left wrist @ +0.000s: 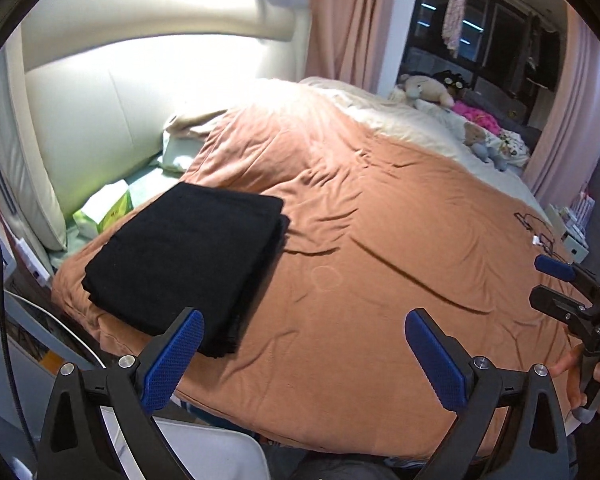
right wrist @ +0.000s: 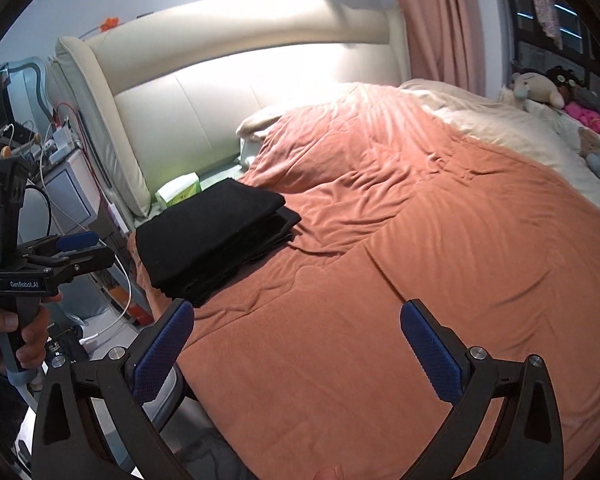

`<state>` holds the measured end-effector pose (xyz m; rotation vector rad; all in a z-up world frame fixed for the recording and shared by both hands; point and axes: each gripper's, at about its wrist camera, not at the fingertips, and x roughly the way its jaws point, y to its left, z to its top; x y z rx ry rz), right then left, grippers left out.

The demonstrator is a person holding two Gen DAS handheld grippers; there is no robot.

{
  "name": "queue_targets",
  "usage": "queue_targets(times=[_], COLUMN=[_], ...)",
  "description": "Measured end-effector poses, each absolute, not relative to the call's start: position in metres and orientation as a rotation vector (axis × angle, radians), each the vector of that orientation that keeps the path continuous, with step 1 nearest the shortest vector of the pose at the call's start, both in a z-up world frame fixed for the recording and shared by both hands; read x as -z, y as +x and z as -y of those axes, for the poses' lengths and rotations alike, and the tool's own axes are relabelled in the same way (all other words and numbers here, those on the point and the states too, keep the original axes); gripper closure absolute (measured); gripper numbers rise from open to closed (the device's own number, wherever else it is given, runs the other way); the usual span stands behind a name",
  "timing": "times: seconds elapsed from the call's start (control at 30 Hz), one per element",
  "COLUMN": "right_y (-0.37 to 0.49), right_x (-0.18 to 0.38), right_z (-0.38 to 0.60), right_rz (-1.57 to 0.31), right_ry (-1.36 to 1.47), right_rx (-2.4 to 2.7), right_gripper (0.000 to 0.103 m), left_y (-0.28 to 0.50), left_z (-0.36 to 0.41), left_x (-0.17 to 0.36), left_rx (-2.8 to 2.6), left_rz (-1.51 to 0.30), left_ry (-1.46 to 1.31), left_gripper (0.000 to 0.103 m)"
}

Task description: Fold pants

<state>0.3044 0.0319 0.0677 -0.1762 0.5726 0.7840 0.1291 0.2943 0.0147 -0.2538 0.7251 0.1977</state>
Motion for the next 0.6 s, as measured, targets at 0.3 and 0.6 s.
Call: queue_targets(times=[0.3, 0.6], right_y=[0.264, 0.221], right_x=[-0.078, -0.085], right_z=[0.007, 0.048], right_rz=[-0.534, -0.497], right_ry=[-0.151, -0.136], right_rx=[-0.756, -0.717], right_gripper=[0.0, 0.0], left_y=[0.103, 0.074], left_z=[-0.25, -0.206], left_x=[-0.033, -0.048], left_rx=[-0.157, -0.104], left_rz=[-0.69, -0.638], left_ry=[-0.199, -0.175], left_gripper=[0.001, 0.001])
